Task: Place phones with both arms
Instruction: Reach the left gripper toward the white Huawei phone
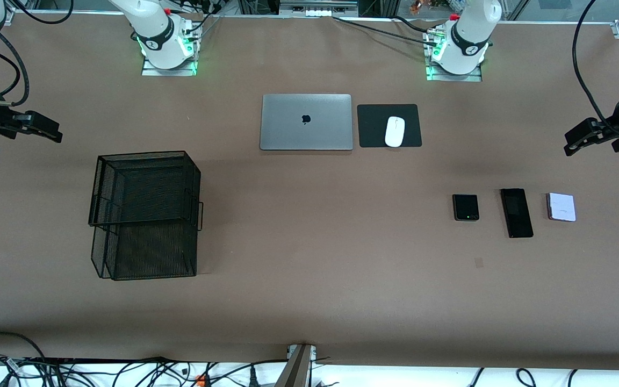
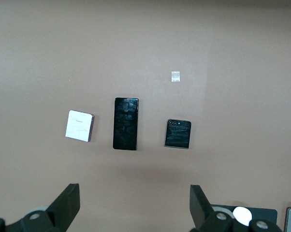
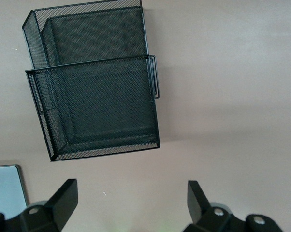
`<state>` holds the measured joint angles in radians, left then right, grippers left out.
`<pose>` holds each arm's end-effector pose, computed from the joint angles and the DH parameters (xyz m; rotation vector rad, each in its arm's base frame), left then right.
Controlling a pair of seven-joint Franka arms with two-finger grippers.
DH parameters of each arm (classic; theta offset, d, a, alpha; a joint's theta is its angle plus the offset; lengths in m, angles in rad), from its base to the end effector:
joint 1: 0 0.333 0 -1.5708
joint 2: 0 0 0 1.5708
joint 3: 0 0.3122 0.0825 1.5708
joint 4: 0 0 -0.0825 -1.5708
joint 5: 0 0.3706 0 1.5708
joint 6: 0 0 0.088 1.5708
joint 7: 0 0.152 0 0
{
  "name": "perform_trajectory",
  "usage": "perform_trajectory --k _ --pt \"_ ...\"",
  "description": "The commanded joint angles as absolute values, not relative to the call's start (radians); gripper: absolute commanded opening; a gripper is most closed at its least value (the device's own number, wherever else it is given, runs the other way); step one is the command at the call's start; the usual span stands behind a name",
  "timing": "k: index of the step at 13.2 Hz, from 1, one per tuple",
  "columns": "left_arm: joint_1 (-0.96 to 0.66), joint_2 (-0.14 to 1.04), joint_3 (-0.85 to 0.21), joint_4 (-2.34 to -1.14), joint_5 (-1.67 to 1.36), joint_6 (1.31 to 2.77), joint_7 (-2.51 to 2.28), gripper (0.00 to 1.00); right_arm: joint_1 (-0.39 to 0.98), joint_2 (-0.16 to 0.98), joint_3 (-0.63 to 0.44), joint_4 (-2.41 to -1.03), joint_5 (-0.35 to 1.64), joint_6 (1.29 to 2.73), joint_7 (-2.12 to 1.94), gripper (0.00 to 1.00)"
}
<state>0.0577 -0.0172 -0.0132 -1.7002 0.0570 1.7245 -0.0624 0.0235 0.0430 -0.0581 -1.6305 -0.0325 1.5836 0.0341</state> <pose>0.5480 0.0322 0.5391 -3.0808 -0.1531 -0.0648 0.5465 -0.0233 0.5263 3.1018 -0.1038 -0.1395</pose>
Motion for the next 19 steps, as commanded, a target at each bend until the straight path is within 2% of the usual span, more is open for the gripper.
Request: perform_trajectory --k 1,3,9,14,16,19 --pt "0.04 -0.031 0.006 -1.712 0.043 1.733 -0.045 1.0 -0.017 0.041 -0.036 -1.629 -0.026 1.588 0.04 1.0" --pt "0.043 -0.028 0.005 -1.707 0.043 1.73 -0.048 1.0 -0.046 0.041 0.001 -1.631 -0.026 1.589 0.04 1.0" --pt "0.052 0.006 0.003 -1.698 0.041 1.649 -0.044 1.0 -0.044 0.043 0.006 -1.631 -0.018 1.591 0.044 1.0" --pt "0.127 0.17 0.005 -1.7 0.046 1.604 -0.037 1.0 -0.046 0.055 0.002 -1.637 -0.011 1.617 0.002 1.0" --pt "0.191 0.244 0.005 -1.701 0.048 1.678 0.059 1.0 -0.046 0.055 0.002 -1.637 -0.011 1.635 -0.005 1.0" --pt "0.322 0.371 0.005 -1.716 0.054 1.904 0.343 1.0 -0.044 0.055 0.002 -1.635 -0.011 1.632 -0.002 1.0"
